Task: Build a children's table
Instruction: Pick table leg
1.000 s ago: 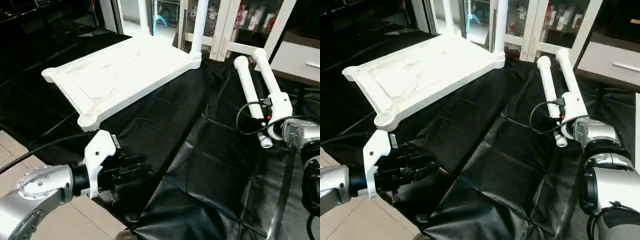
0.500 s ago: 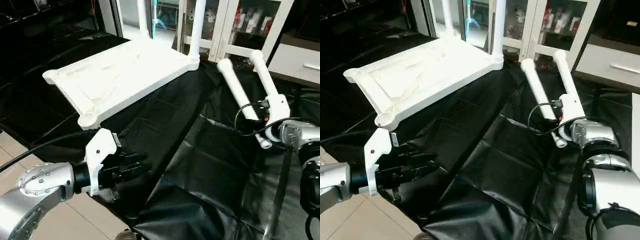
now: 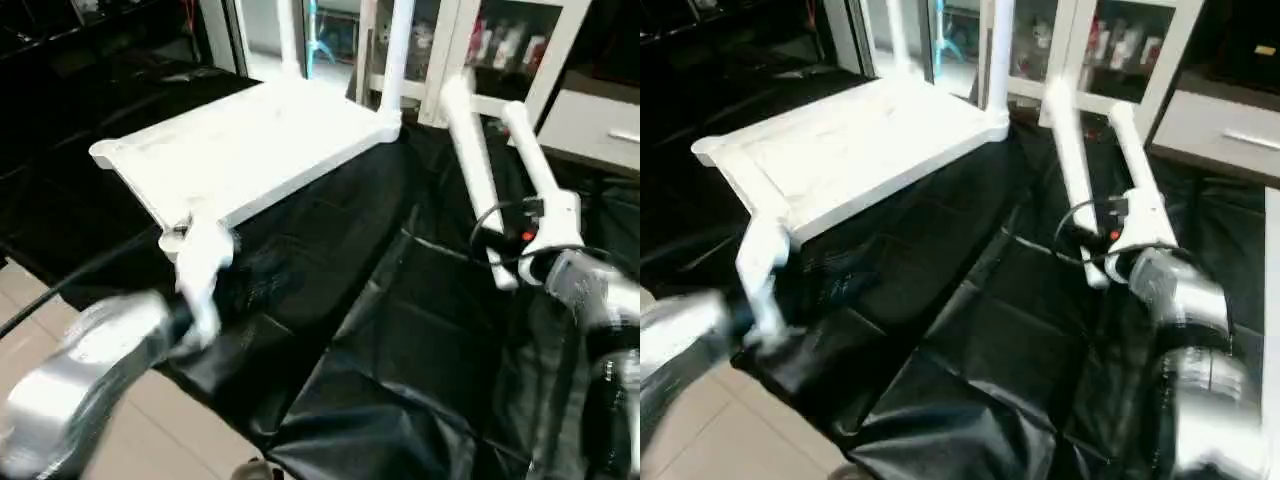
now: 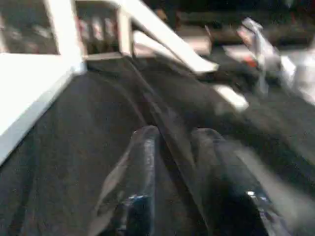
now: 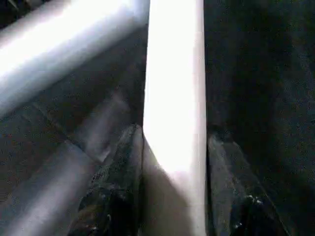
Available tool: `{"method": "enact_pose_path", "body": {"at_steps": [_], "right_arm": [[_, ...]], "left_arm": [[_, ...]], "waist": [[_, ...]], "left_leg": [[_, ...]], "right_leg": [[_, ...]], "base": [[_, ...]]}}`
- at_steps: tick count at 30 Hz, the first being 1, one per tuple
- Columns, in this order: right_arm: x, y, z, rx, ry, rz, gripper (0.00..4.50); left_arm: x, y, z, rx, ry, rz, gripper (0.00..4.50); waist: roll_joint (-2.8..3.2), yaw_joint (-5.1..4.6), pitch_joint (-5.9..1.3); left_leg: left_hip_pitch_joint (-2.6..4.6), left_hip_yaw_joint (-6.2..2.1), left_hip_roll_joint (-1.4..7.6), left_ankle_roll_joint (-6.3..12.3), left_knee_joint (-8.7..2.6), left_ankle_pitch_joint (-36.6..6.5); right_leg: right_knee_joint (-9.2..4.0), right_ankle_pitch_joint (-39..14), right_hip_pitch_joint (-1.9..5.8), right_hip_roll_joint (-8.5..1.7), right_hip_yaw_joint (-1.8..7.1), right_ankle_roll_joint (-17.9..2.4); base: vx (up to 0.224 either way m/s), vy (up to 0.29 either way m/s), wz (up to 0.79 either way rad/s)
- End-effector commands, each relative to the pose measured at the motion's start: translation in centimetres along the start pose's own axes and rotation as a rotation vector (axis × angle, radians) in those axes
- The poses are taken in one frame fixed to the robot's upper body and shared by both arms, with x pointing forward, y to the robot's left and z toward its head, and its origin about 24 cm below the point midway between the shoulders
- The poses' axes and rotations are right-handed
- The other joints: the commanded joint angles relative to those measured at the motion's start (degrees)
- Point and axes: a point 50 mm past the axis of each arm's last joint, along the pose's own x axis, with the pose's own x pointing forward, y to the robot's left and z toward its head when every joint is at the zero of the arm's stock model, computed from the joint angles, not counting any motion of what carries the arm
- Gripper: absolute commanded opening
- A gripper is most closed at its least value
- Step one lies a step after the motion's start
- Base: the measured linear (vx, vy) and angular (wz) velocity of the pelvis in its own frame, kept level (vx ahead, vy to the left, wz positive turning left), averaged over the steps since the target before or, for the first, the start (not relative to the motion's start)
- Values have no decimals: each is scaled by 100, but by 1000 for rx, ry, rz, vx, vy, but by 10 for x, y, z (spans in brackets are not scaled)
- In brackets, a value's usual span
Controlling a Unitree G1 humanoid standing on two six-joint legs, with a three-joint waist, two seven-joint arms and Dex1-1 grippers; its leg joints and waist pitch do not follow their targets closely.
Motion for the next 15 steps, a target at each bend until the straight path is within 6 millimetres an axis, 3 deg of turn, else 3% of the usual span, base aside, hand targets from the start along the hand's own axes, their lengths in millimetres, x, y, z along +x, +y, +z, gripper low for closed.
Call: {"method": "enact_pose_path", "body": {"at_steps": [1, 2, 4, 8, 9, 12, 13, 15], "right_arm": [[-12, 15, 21, 2, -142, 68, 132], [-22, 25, 22, 0, -182, 128, 132], [-30, 33, 19, -15, -169, 172, 132], [-50, 48, 3, -87, -28, 234, 132], [-63, 55, -7, -143, 67, 260, 132], [-71, 53, -18, -210, 165, 244, 132], [-77, 48, -24, -275, 236, 200, 132], [-77, 47, -25, -299, 256, 188, 132]], "left_arm": [[0, 8, -3, -28, -3, 74, 171], [2, 10, -6, -19, -1, 111, 171], [3, 11, -11, -17, 21, 137, 200], [4, 19, -18, 33, 64, 255, 225], [4, 18, -20, 44, 70, 268, 225], [3, 11, -23, 67, 98, 213, 257], [0, 4, -27, 98, 142, 131, 271], [-2, 1, -29, 106, 162, 98, 280]], "waist": [[-95, -16, -475], [-87, -22, -487], [-89, -41, -437], [-71, -89, -402], [-128, -96, -387], [-132, -107, -385], [-163, -116, -387], [-162, -152, -381]], "left_leg": [[34, 67, 2, 306, -390, -367], [42, 57, 11, 302, -385, -369], [45, 59, 7, 263, -429, -649], [60, 45, 7, 93, -462, -833], [50, 48, 0, 76, -477, -872], [51, 31, -3, 46, -505, -964], [37, 23, 2, 32, -514, -937], [37, 22, 11, 34, -519, -915]], "right_leg": [[-441, -465, 348, -233, 173, -1115], [-424, -476, 342, -237, 170, -1115], [-518, -1029, 336, -232, 174, -896], [-603, -1671, 309, -225, 179, -641], [-629, -1789, 319, -217, 186, -543], [-675, -2218, 304, -256, 182, -395], [-682, -2271, 298, -260, 182, -351], [-678, -2190, 278, -256, 191, -349]], "base": [[0, 0, 0], [0, 0, 0], [0, 0, 0], [0, 0, 0], [0, 0, 0], [0, 0, 0], [0, 0, 0], [0, 0, 0]]}}
